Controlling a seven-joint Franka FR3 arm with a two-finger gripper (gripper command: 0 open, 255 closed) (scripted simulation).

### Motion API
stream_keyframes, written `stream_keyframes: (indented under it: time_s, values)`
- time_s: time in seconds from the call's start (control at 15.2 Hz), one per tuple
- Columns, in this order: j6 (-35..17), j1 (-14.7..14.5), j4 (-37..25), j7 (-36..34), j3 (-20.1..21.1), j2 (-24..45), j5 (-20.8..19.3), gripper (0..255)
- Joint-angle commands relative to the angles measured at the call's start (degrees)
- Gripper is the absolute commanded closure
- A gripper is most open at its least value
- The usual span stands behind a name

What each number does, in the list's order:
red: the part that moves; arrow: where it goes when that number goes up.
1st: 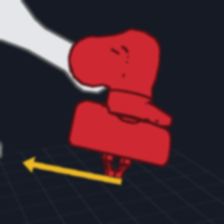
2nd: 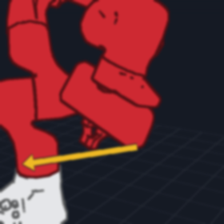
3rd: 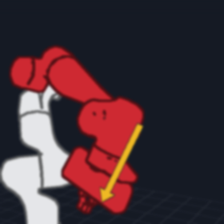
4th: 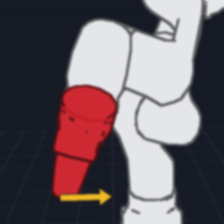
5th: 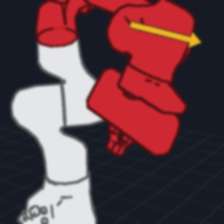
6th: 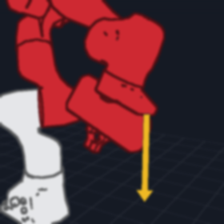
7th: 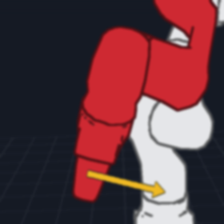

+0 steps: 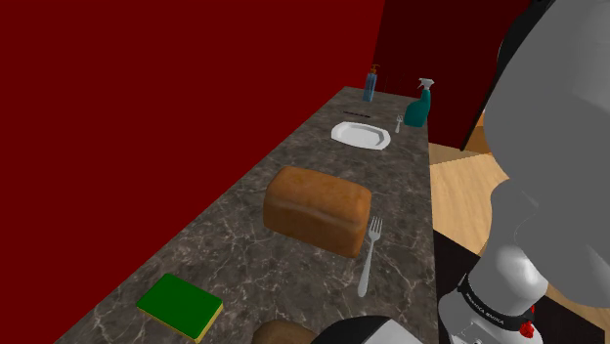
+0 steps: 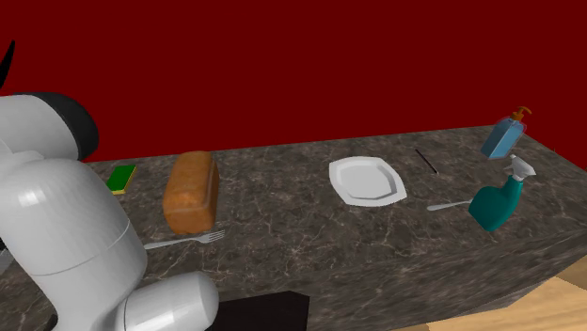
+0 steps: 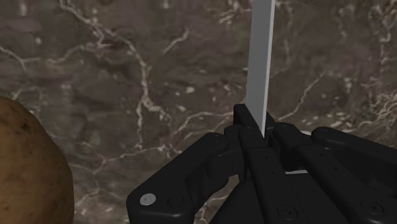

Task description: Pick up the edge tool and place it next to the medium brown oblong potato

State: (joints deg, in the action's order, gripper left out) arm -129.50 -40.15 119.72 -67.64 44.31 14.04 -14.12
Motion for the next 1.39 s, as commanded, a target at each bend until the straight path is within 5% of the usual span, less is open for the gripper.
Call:
stream_keyframes:
  time_s: [0.0,0.13,0.2,0.53,0.79,1.32]
  values:
    - [-0.04,-0.01,0.01,-0.02,-0.02,0.03,-0.03,255]
    - [-0.04,-0.01,0.01,-0.02,-0.02,0.03,-0.03,255]
    - [-0.04,-0.01,0.01,-0.02,-0.02,0.03,-0.03,0]
    - [-0.04,-0.01,0.01,-0.02,-0.02,0.03,-0.03,0]
    - [6.01,1.66,-2.76,3.31,1.79,-4.88,4.89,0]
    - [6.0,1.62,-2.75,3.32,1.74,-4.89,4.9,0]
